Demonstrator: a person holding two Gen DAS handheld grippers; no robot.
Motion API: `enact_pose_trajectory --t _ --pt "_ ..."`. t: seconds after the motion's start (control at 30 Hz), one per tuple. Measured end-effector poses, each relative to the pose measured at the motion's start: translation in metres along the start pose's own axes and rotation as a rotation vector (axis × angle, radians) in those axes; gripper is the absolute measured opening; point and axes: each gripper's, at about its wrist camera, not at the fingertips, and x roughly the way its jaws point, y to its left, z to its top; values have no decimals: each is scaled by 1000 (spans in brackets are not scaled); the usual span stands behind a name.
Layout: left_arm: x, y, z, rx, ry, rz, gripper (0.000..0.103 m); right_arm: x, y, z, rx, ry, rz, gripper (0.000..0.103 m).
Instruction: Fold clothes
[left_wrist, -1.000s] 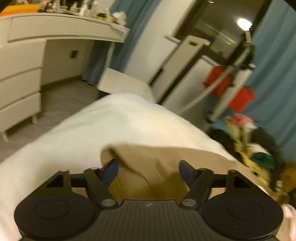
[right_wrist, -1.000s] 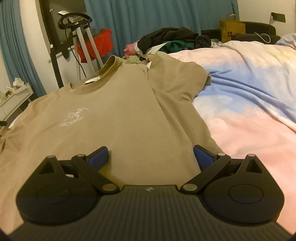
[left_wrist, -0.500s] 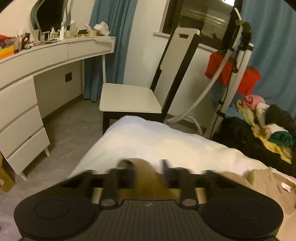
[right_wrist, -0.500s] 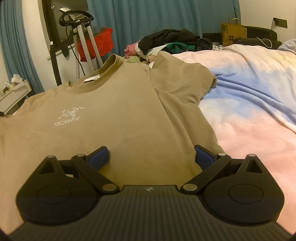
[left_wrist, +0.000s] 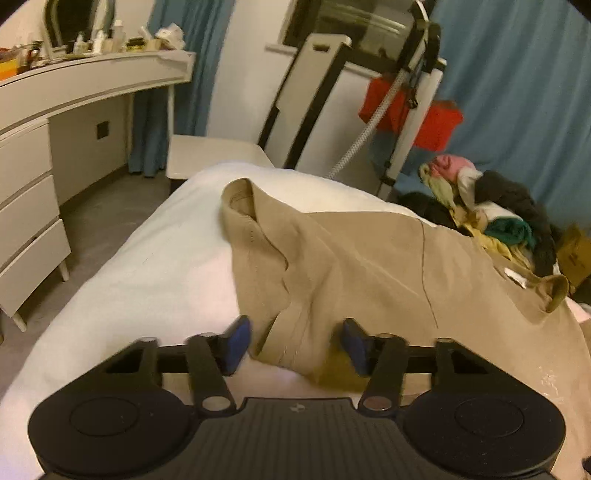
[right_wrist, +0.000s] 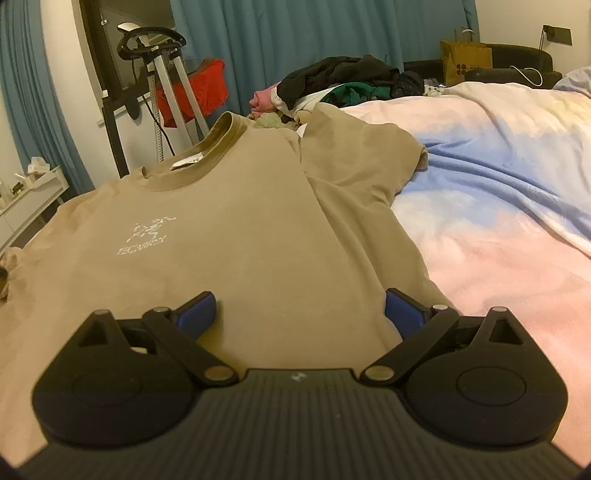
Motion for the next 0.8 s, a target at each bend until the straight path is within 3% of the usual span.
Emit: enact_pose_trajectory --t 0.07,0.2,0.27,0.3,0.47,0.53,0.57,0.6,0.67,0.7,0.77,0.8 --pt "-1 5 -2 -36 8 -12 16 0 0 0 -3 1 -2 98" --pt "-25 16 5 -87 -44 20 14 3 2 -1 -14 3 -7 101" --pt "-41 19 8 -84 -72 93 7 4 2 -1 -20 4 -10 101" --pt "-49 19 8 -73 -90 135 9 4 2 -1 -22 4 -10 101" --pt "-93 12 -2 -29 -108 191 14 2 0 -1 -18 2 -3 101" --pt "-121 -7 -14 -20 -125 157 29 0 0 -1 -19 -1 3 100" --pt "-136 -20 -19 -10 -126 144 49 -3 1 0 -24 -3 12 99" --pt "-152 -36 -24 16 -127 140 58 -7 2 0 -31 -6 20 99" --pt "-185 -68 -33 75 -155 129 65 -13 5 1 -44 -12 38 99" --pt "-202 -84 -40 100 -179 109 79 -16 6 1 -51 -15 47 99" --pt "-227 -107 -55 127 -199 50 92 -29 13 3 -80 -24 96 98" --pt "-238 -117 -62 138 -206 19 92 -38 17 3 -103 -29 123 98"
